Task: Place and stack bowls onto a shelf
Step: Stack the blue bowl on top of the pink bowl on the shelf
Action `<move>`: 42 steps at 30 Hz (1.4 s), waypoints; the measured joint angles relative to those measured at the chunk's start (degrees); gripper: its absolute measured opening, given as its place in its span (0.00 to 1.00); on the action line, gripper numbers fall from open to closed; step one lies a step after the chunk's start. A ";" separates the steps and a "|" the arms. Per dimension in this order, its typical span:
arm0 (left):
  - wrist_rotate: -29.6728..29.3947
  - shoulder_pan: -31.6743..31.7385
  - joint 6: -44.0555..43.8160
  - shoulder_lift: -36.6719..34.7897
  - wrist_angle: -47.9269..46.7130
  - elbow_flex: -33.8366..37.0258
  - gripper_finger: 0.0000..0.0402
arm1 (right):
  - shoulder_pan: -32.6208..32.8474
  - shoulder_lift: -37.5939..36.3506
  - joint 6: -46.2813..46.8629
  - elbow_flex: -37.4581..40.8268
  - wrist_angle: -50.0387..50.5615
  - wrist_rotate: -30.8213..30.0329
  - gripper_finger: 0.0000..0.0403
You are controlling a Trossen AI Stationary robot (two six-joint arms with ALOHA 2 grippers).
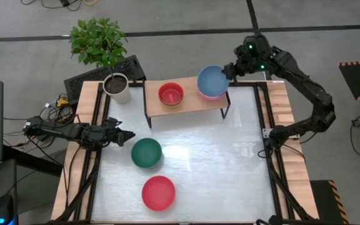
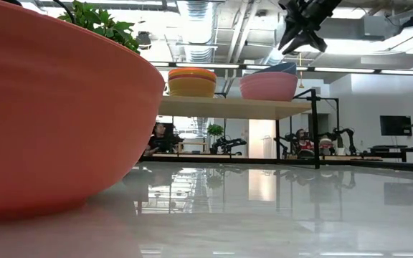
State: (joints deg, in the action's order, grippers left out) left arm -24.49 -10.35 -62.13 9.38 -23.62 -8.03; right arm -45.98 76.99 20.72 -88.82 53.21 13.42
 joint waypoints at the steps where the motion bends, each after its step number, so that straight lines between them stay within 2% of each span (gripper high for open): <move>1: 0.00 0.00 0.00 -0.01 -0.02 0.00 0.35 | 0.21 0.00 -0.33 0.00 0.55 0.01 0.26; 7: -0.02 0.00 0.26 0.01 -0.02 0.00 0.35 | -0.83 0.20 -1.56 0.00 3.49 -0.80 0.11; 11: -0.13 0.00 0.38 0.01 -0.02 0.00 0.35 | -1.11 0.20 -1.74 0.00 5.16 -2.99 0.05; 20: -0.25 0.00 0.33 -0.01 -0.02 0.00 0.35 | -1.43 1.63 -1.47 0.09 9.60 -6.23 0.11; 31: -0.22 0.00 -0.72 -0.01 -0.02 0.00 0.35 | -1.37 0.88 -1.29 0.04 -0.25 -7.17 0.08; 42: -0.63 0.00 -1.09 -0.01 -0.02 0.00 0.35 | -1.34 1.07 -4.11 0.07 1.20 -6.05 0.07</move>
State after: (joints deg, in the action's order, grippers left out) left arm -25.12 -10.35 -63.22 9.37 -23.64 -8.03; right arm -47.32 78.06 16.61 -88.75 54.42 7.37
